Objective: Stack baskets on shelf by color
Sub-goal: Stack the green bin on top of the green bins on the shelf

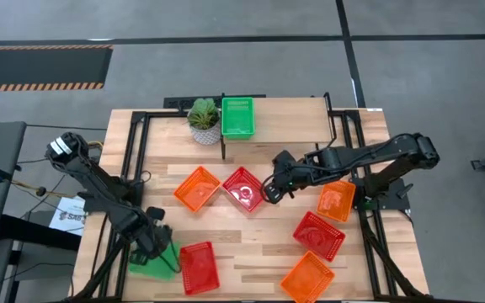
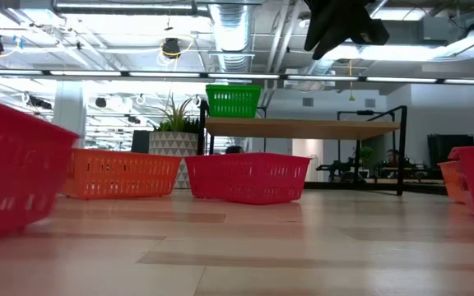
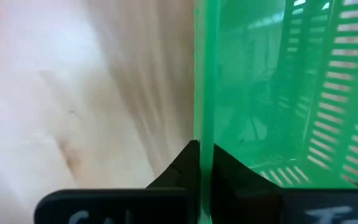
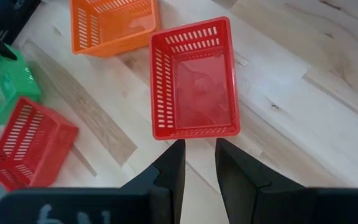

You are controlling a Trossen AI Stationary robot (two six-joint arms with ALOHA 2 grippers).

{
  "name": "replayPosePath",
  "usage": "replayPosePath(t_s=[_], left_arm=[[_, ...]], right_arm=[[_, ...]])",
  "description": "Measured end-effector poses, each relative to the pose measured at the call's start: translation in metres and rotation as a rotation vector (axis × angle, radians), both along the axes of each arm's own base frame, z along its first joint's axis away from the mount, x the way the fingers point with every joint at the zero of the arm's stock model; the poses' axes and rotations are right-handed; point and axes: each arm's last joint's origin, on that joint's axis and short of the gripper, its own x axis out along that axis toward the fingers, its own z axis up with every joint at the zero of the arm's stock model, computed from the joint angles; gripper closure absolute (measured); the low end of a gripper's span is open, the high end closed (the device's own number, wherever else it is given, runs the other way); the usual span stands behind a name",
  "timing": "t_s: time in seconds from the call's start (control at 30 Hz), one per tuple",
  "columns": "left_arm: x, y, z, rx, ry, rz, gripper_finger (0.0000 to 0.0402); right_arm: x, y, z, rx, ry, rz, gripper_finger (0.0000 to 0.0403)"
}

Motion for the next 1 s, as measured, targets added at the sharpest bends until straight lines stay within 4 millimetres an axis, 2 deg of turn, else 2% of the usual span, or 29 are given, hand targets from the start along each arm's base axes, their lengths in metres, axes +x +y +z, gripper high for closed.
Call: replayPosePath(t_s=[0.17, 0.37, 0.5, 0.63, 0.8, 1.0], left_arm=[[0.006, 0.016, 0.025, 0.032, -0.025, 0.285, 0.0401], [-0.001, 0.035, 0.073, 0.095, -0.145, 0.660, 0.0401], [-0.004, 0.050, 0.102, 0.136, -0.332, 0.941, 0.0401], [0.001, 0.064, 0.125, 0.145, -0.619, 1.171, 0.0402], [0.019, 0.076, 0.142, 0.206, -0.876, 1.299, 0.0401], [0.047, 0.087, 0.152, 0.342, -1.015, 1.304, 0.0401]], right_arm=[[-0.001, 0.006, 0.000, 0.018, -0.008, -0.023, 0.0295], [-0.002, 0.015, 0.001, 0.055, -0.025, -0.051, 0.0295], [0.002, 0.021, 0.004, 0.035, -0.106, -0.098, 0.0295], [0.010, 0.025, 0.014, 0.008, -0.259, -0.131, 0.0295], [0.025, 0.024, 0.027, -0.047, -0.461, -0.163, 0.0295], [0.031, 0.021, 0.042, -0.216, -0.597, -0.188, 0.0294]])
